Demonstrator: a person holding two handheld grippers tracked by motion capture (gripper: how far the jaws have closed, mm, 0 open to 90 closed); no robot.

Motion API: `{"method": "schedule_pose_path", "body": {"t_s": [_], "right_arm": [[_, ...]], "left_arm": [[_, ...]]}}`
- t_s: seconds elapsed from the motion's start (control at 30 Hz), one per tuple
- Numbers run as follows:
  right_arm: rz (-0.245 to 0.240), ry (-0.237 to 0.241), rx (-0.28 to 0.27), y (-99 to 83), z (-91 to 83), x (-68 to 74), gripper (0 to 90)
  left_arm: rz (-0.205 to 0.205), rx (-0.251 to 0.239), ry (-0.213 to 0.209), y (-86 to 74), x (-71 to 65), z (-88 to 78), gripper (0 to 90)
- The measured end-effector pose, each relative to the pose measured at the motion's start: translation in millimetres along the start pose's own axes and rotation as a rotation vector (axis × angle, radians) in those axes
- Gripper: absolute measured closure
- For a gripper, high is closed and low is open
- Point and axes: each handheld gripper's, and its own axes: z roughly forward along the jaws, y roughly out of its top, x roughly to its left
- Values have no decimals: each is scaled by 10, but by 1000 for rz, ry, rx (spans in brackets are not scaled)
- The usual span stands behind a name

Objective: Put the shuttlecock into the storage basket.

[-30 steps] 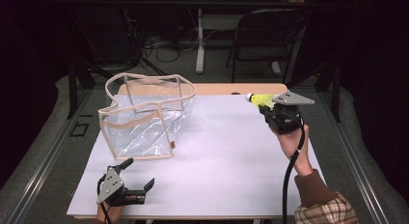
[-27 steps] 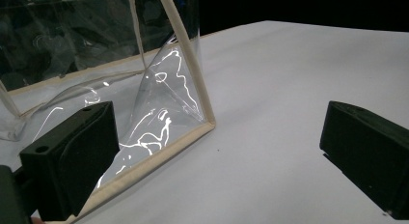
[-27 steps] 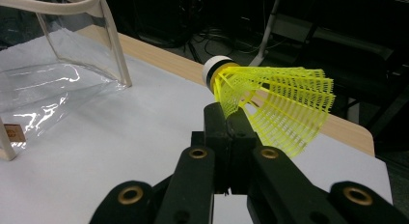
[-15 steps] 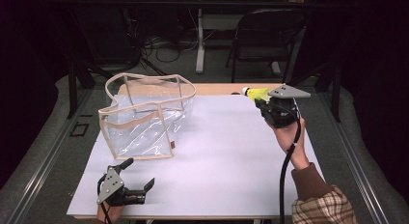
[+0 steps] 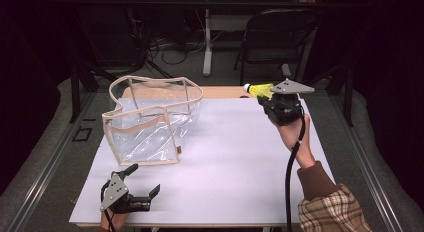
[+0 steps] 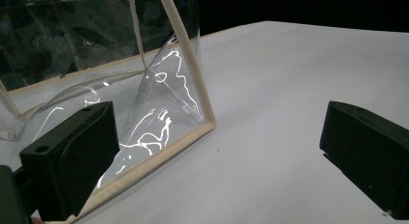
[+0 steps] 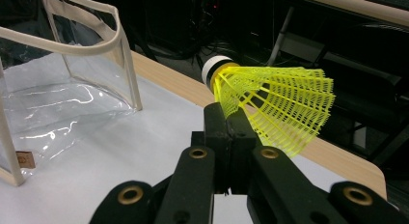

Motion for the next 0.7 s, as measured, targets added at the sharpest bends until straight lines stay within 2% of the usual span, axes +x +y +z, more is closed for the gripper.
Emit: {"method": "schedule_pose_path", "body": {"t_s": [0.7], "right_arm": [[-27, 35, -2, 130, 143, 123, 900]], "left_arm": [[-1, 0, 0, 0, -1, -2, 1]]}}
